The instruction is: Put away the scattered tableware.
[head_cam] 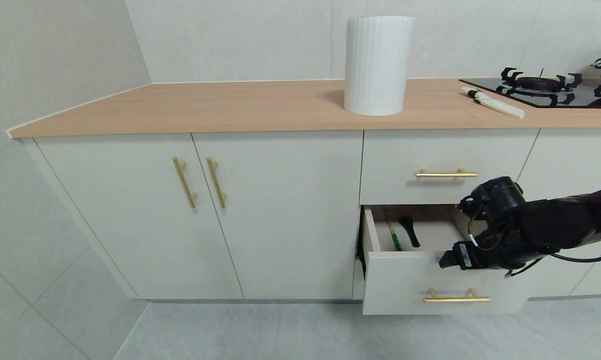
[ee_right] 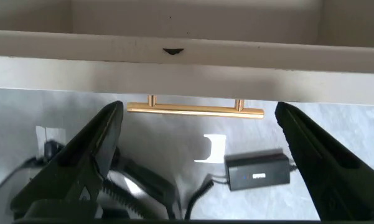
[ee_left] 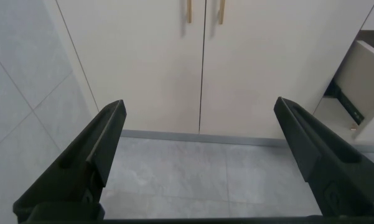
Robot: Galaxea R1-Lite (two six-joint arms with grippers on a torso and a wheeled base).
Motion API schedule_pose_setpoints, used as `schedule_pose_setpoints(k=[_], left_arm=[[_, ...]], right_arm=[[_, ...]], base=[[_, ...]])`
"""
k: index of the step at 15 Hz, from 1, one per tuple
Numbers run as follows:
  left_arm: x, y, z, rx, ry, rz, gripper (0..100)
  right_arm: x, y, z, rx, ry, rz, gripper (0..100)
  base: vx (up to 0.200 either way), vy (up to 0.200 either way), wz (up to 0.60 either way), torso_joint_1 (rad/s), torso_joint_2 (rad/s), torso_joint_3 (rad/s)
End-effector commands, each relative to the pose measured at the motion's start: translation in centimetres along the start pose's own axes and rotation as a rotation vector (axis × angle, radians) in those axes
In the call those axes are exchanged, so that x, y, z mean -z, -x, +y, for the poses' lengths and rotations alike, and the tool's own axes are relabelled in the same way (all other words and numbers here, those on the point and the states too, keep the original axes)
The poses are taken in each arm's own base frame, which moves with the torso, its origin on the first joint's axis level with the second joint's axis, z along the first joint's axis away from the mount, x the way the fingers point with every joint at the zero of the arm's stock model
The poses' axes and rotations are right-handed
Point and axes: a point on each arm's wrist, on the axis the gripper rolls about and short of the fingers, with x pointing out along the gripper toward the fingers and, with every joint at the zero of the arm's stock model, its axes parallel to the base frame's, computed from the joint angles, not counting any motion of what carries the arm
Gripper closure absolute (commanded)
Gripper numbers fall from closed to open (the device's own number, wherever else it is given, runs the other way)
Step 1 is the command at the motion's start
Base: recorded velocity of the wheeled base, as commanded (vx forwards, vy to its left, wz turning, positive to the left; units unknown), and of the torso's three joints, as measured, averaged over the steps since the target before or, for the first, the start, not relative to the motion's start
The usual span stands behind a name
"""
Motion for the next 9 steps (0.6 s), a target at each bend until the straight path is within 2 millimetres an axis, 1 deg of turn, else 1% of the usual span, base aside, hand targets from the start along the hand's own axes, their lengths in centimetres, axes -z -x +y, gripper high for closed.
schedule_pose_setpoints(k=[1, 2, 3, 5, 6, 9], left_arm=[[0.0, 0.0, 0.0, -0.001, 0.0, 0.0, 0], [0.0, 0.0, 0.0, -0.001, 0.0, 0.0, 0], [0.0, 0.0, 0.0, -0.001, 0.0, 0.0, 0], [0.0, 0.0, 0.0, -0.001, 0.0, 0.0, 0], [0.0, 0.0, 0.0, -0.001, 0.0, 0.0, 0], [0.0, 0.0, 0.0, -0.001, 0.0, 0.0, 0]], right_arm=[[-0.7, -2.3, -0.2, 0.011, -0.012, 0.024, 0], [-1.0, -2.7, -0.3, 0.012, -0.015, 0.022, 0], [-1.7, -3.1, -0.8, 0.019, -0.029, 0.007, 0], [-2.5, -3.4, -0.8, 0.015, -0.036, -0.013, 0], [-3.5, -3.8, -0.8, 0.015, -0.039, -0.039, 0], [-5.0, -4.3, -0.7, 0.012, -0.02, -0.078, 0]], base=[[0.0, 0.0, 0.0, 0.0, 0.0, 0.0], [0.0, 0.0, 0.0, 0.0, 0.0, 0.0], [0.0, 0.0, 0.0, 0.0, 0.0, 0.0], [0.0, 0.0, 0.0, 0.0, 0.0, 0.0], [0.0, 0.0, 0.0, 0.0, 0.0, 0.0], [0.0, 0.0, 0.0, 0.0, 0.0, 0.0]])
